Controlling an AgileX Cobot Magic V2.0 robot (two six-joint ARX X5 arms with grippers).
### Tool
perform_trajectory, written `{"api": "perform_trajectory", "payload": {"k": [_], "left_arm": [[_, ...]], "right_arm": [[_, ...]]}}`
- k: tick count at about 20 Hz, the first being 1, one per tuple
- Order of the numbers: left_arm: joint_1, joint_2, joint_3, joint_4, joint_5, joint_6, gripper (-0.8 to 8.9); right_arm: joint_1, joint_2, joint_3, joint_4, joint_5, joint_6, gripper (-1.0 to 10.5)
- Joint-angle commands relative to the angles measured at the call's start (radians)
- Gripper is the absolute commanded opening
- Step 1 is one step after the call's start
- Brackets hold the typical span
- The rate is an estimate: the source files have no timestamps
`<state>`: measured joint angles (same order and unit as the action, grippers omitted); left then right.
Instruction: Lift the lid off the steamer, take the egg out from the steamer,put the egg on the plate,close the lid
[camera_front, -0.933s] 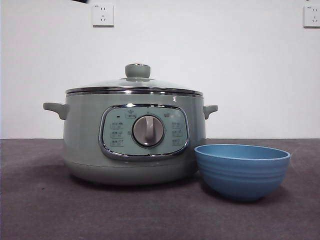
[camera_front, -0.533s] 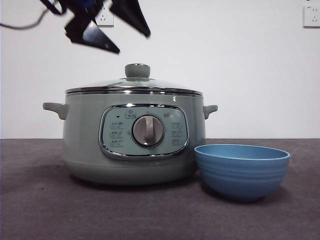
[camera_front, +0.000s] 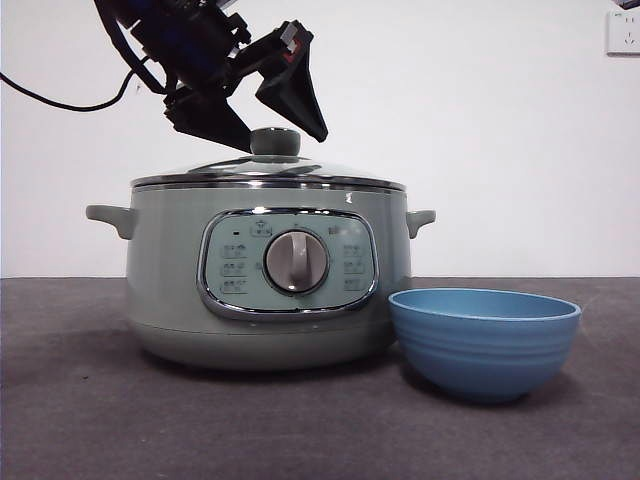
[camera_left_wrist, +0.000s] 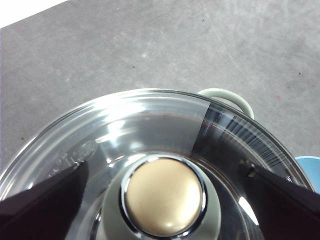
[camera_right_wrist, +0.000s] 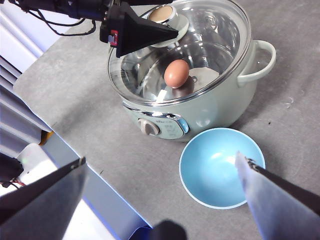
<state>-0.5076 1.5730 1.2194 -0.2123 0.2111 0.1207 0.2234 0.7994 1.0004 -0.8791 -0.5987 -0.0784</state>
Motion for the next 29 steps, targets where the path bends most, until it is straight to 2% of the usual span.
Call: {"api": "perform_trajectory", "payload": {"k": [1,3,6,7,9,10,13,15,27,29], "left_arm": [[-0.002,0.006,-0.003,-0.011,0.001,0.010,4.86],[-0.002,0.008,-0.003,-0.047,0.001,0.010,3.74],[-0.002,0.009,-0.003,-0.069,0.001,0.010,3.66],[-0.002,0.009,-0.003,-0.069,0.001,0.010,3.29],[-0.002,0.009,-0.003,-0.068,0.001,0.007,1.54],[-0.002,0.009,-0.003,-0.065,0.003,0.006,1.13],[-0.003,0.009,-0.003,-0.047,0.006,-0.005,1.08],[-0.002,0.008,-0.003,-0.042,0.006,-0.022,-0.16],[-0.002,-0.081,-0.001,-0.013,0.008,-0.025,-0.08],[-0.002,-0.119,-0.001,-0.005,0.008,-0.047,-0.08]], "right_arm": [[0.002,-0.001,0.001,0.002,0.003,0.002,5.0],[0.002,-0.001,0.001,0.002,0.003,0.002,5.0],[0.002,-0.001,0.001,0.002,0.003,0.002,5.0],[0.002,-0.001,0.001,0.002,0.003,0.002,5.0],[0.002,-0.001,0.001,0.002,0.003,0.002,5.0],[0.002,-0.001,0.001,0.002,0.003,0.002,5.0],[0.002,-0.001,0.001,0.002,0.003,0.002,5.0],[0.002,-0.001,0.001,0.002,0.003,0.002,5.0],[0.002,-0.001,0.001,0.003,0.003,0.002,5.0],[0.002,-0.001,0.001,0.003,0.003,0.002,5.0]]}}
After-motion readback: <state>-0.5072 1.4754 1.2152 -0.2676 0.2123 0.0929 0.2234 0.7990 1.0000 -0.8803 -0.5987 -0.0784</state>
